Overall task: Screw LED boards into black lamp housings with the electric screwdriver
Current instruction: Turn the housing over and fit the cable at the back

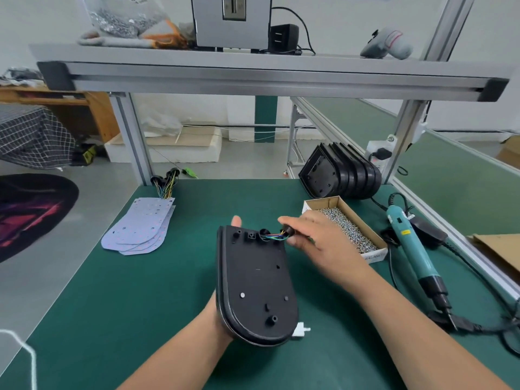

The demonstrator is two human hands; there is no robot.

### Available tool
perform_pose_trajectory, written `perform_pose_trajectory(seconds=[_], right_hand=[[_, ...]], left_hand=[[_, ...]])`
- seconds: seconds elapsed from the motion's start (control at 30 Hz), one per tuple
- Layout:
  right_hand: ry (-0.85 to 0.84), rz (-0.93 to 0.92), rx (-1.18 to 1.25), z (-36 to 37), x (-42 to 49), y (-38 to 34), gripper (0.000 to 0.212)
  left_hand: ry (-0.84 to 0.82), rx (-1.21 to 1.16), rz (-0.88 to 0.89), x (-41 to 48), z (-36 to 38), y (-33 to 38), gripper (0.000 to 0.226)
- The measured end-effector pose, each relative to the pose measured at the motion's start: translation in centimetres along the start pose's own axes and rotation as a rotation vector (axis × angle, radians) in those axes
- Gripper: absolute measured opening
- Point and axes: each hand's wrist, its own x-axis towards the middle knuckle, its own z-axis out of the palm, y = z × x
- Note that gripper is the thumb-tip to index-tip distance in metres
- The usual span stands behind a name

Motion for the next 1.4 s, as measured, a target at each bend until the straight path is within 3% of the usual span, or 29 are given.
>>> perform_pose_trajectory(seconds=[0.07, 0.17, 0.23, 0.3, 0.4, 0.47, 0.53, 0.6, 0.67, 0.73, 0.9, 1.13, 1.23, 1.4], right_hand=[[-0.049, -0.029, -0.081, 0.0, 0.0, 0.3, 0.043], [-0.096, -0.01, -0.15, -0.1, 0.0, 0.4, 0.049], [-0.088, -0.013, -0.179, 0.1, 0.0, 0.2, 0.048], [-0.049, 0.016, -0.182, 0.3, 0.2, -0.1, 0.044], [0.072, 0.117, -0.142, -0.1, 0.6, -0.6, 0.036], [0.168, 0.088, -0.196, -0.3, 0.6, -0.9, 0.027], [0.257, 0.037, -0.267, -0.4, 0.5, -1.0, 0.026], [0.286, 0.014, -0.291, -0.6, 0.5, -1.4, 0.028], [0.238, -0.013, -0.303, -0.9, 0.5, -1.6, 0.035], [0.117, -0.011, -0.244, -1.2, 0.1, -1.7, 0.043], [-0.025, -0.002, -0.089, -1.9, -1.1, -1.0, 0.034], [0.033, 0.011, -0.076, -1.3, -1.0, -1.0, 0.008], [0.021, -0.064, -0.153, -0.7, -1.0, -1.9, 0.011], [0.049, -0.133, -0.182, -0.5, -0.7, -3.1, 0.009]], left_hand=[[-0.003, 0.023, 0.024, 0.0, 1.2, 1.2, 0.071], [-0.117, 0.035, 0.11, 0.6, 2.3, 2.8, 0.038], [-0.123, 0.041, 0.24, 1.4, 2.4, 3.3, 0.033], [-0.115, 0.109, 0.325, 2.1, 2.2, 3.5, 0.039], [-0.077, 0.239, 0.334, 2.7, 1.6, 3.4, 0.036], [-0.033, 0.333, 0.34, 2.7, 1.5, 3.2, 0.028], [-0.017, 0.528, 0.463, 2.4, 1.5, 2.8, 0.015], [0.028, 0.817, 0.677, 2.4, 0.9, 2.6, 0.021], [-0.048, 1.176, 0.826, 2.6, -0.4, 2.5, 0.024], [-0.114, 1.437, 0.868, 2.5, -1.2, 2.7, 0.03], [-0.318, 1.465, 0.676, 2.2, -2.4, 4.6, 0.034], [-0.361, 1.285, 0.505, 2.0, -2.4, 6.1, 0.037], [-0.408, 1.298, 0.454, 1.9, -2.5, 6.3, 0.037], [-0.385, 1.073, 0.631, 1.7, -1.2, 4.7, 0.045]])
